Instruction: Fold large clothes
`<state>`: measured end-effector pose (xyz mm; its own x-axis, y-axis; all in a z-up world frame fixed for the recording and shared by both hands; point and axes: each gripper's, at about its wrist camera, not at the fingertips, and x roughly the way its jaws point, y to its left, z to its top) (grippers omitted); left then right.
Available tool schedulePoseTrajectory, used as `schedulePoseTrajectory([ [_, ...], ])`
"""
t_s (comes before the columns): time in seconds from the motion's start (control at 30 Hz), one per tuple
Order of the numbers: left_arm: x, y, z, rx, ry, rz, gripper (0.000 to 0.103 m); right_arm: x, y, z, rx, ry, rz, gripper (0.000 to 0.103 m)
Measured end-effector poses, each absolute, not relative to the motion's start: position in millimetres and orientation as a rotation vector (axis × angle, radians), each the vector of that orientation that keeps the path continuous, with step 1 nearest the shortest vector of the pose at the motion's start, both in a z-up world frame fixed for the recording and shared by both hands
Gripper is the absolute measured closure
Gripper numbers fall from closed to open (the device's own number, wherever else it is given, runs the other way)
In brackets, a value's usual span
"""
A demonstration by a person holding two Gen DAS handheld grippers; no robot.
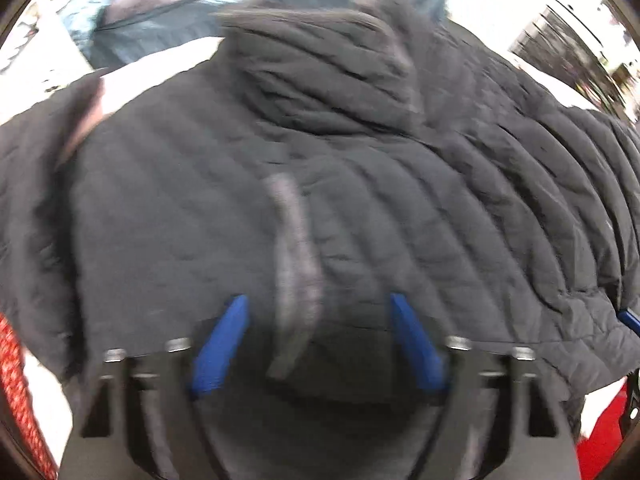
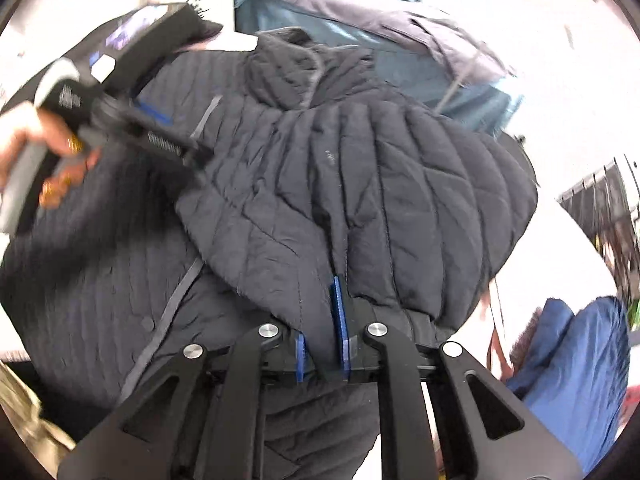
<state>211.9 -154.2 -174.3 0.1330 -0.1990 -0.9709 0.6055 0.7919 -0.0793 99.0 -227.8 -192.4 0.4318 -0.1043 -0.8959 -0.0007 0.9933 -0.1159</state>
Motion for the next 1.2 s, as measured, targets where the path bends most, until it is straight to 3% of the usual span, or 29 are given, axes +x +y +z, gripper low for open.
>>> schedulePoseTrajectory([
  [0.03, 207.6, -160.9, -175.6, 0.387, 1.322, -0.624, 0.06, 97.6, -231.3, -192.8, -0.083, 1.133, -0.072, 0.089],
  [0.07, 204.1, -163.5, -176.5, 0.405, 1.316, -0.631, 0.064, 96.6, -234.4, -194.9, -0.073, 1.148, -0.083, 0.089],
  [0.13, 196.9, -169.3, -173.3, 0.472, 1.271, -0.623, 0.087, 102.3, -233.3, -200.3, -0.125, 1.166, -0.113, 0.089],
  [0.27, 208.2, -149.3, -152.0, 0.396, 1.226, -0.611, 0.096, 98.7, -218.6, -207.5, -0.333, 1.16, -0.133, 0.083],
  [0.3, 213.5, -141.7, -146.3, 0.376, 1.211, -0.59, 0.097, 98.6, -213.1, -209.8, -0.396, 1.157, -0.134, 0.061],
  [0.33, 220.2, -132.8, -138.9, 0.365, 1.187, -0.553, 0.097, 95.4, -210.6, -210.1, -0.436, 1.151, -0.146, 0.01],
  [0.47, 244.4, -95.3, -122.1, 0.328, 1.159, -0.437, 0.098, 81.3, -200.6, -193.5, -0.563, 0.991, -0.191, 0.007],
  [0.67, 250.0, -42.8, -138.9, 0.261, 1.275, -0.348, 0.098, 96.1, -238.7, -179.4, -0.199, 1.059, -0.18, 0.007],
  [0.77, 238.8, -39.7, -151.1, 0.271, 1.313, -0.332, 0.089, 110.9, -261.7, -179.2, 0.011, 1.089, -0.184, 0.007],
  [0.83, 228.4, -39.1, -153.1, 0.278, 1.319, -0.33, 0.053, 122.1, -272.6, -180.4, 0.128, 1.105, -0.175, 0.007],
  [0.9, 213.5, -32.9, -148.3, 0.273, 1.292, -0.314, 0.037, 128.0, -275.8, -181.6, 0.211, 1.116, -0.163, 0.007],
  [1.2, 179.1, -44.6, -124.2, 0.324, 1.179, -0.341, 0.024, 177.1, -262.3, -219.4, 0.282, 1.244, -0.111, 0.007],
])
